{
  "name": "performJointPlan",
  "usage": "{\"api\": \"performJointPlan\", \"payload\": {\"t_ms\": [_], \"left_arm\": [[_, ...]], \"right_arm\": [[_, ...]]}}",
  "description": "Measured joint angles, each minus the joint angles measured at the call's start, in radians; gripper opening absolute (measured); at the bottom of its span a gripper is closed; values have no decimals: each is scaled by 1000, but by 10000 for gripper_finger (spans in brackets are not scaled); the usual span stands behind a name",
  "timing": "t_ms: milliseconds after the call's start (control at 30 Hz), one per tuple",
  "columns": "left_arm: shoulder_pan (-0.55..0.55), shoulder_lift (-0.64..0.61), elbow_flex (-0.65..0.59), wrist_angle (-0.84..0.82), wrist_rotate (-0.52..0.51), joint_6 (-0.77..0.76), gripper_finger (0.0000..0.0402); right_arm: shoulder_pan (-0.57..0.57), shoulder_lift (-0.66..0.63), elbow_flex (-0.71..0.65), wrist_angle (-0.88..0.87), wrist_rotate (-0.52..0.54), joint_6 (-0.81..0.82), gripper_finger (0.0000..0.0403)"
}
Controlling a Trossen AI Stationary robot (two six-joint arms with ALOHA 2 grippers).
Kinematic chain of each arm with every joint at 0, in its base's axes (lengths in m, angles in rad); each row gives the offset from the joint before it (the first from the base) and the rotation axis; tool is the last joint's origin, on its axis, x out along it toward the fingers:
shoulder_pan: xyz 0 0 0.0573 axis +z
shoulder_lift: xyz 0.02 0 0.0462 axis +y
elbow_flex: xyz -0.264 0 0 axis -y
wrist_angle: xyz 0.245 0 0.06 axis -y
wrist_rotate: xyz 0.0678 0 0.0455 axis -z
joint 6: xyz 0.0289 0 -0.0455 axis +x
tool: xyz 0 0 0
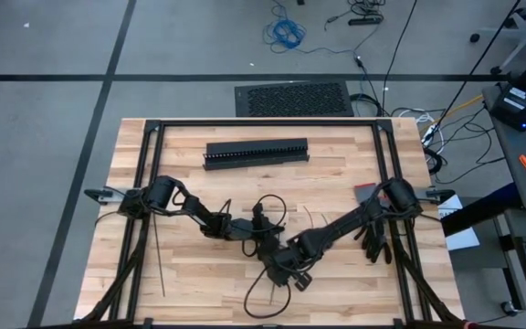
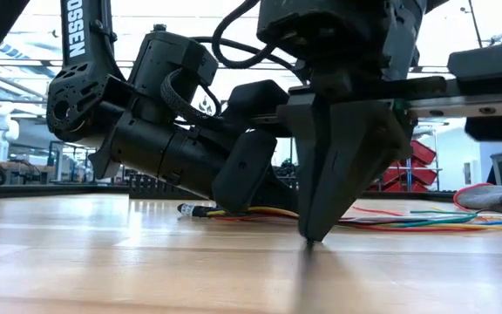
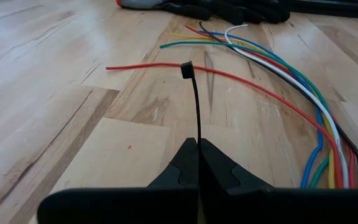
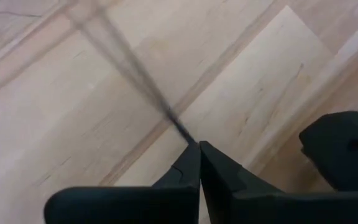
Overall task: Ziptie cables
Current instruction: Wrap the cable wires with the black zip tie
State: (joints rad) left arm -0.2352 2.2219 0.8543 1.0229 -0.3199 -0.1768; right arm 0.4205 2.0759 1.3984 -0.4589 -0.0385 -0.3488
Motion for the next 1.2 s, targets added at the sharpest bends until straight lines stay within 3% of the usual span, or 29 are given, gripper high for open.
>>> {"api": "performJointPlan", "payload": {"t_ms": [300,467,667,800,967,1200], "left_arm": [[-1,0,0,0,0,0,0],[-1,0,0,-7,0,0,0],[-5,0,0,-10,0,0,0],[-5,0,0,-9,0,3,0],[0,0,0,-8,0,14,0],[0,0,0,-9,0,51,0]], "right_arm": [[34,-105,-1,-60,95,28,0],[32,-123,0,-38,96,72,5],[32,-123,1,-85,96,112,59],[31,-100,1,-79,128,13,106],[5,-36,1,-77,69,-70,157],[6,-15,7,-68,54,-222,165]]}}
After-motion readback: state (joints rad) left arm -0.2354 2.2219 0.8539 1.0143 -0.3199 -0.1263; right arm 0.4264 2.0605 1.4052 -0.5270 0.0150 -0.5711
